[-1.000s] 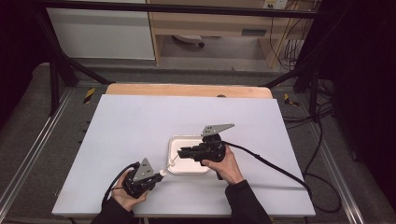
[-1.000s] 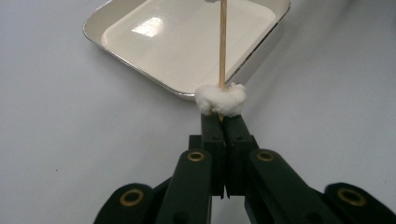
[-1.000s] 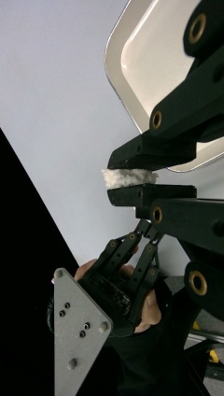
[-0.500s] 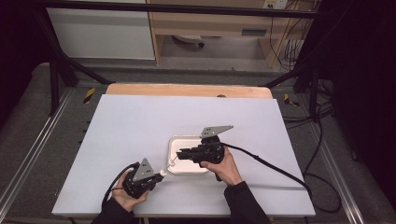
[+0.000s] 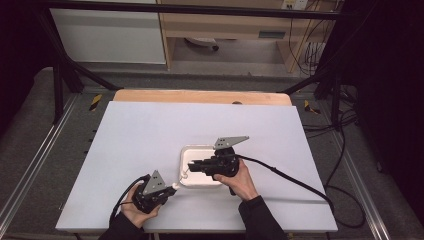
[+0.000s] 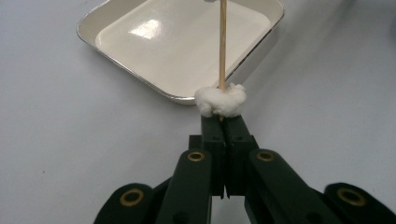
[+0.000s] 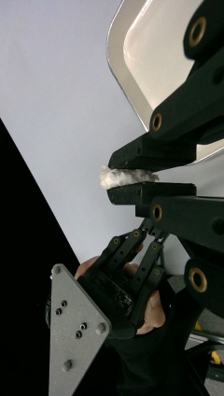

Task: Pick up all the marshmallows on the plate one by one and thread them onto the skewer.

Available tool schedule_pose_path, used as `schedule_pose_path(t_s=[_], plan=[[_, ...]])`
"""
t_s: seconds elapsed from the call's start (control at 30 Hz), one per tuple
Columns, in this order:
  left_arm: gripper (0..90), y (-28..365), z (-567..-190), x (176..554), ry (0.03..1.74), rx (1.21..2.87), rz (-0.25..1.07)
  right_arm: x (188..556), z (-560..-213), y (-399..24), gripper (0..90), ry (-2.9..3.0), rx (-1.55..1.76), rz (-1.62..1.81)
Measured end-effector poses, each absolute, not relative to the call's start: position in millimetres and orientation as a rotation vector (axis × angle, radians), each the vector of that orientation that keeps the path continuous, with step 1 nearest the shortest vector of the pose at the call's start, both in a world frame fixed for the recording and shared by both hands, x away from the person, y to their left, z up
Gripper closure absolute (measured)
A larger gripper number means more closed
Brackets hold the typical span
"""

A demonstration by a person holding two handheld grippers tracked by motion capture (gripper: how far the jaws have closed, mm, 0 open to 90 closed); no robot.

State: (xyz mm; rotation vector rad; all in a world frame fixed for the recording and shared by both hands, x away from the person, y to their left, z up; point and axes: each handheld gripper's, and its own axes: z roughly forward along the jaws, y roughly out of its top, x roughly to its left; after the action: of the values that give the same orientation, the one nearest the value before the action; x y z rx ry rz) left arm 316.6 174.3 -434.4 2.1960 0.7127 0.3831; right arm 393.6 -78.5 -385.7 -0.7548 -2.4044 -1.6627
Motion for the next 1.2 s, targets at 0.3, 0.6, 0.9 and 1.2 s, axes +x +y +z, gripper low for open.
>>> schedule_pose_path(t_s=[0.3, 0.6, 0.9, 1.2], plan=[[89.0, 173.7, -434.5, 316.2, 0.710, 2.196, 0.384, 393.6, -387.2, -78.2, 83.7, -2.397, -0.741, -1.656], [89.0, 173.3, -434.3, 316.4, 0.709, 2.200, 0.385, 394.1, -389.3, -77.8, 83.8, -2.397, -0.750, -1.647], [89.0, 173.9, -434.2, 316.0, 0.712, 2.198, 0.391, 394.1, -390.6, -76.8, 83.9, -2.372, -0.749, -1.652], [89.0, 173.5, -434.8, 316.2, 0.714, 2.206, 0.396, 394.7, -393.4, -76.2, 84.0, -2.371, -0.758, -1.648]])
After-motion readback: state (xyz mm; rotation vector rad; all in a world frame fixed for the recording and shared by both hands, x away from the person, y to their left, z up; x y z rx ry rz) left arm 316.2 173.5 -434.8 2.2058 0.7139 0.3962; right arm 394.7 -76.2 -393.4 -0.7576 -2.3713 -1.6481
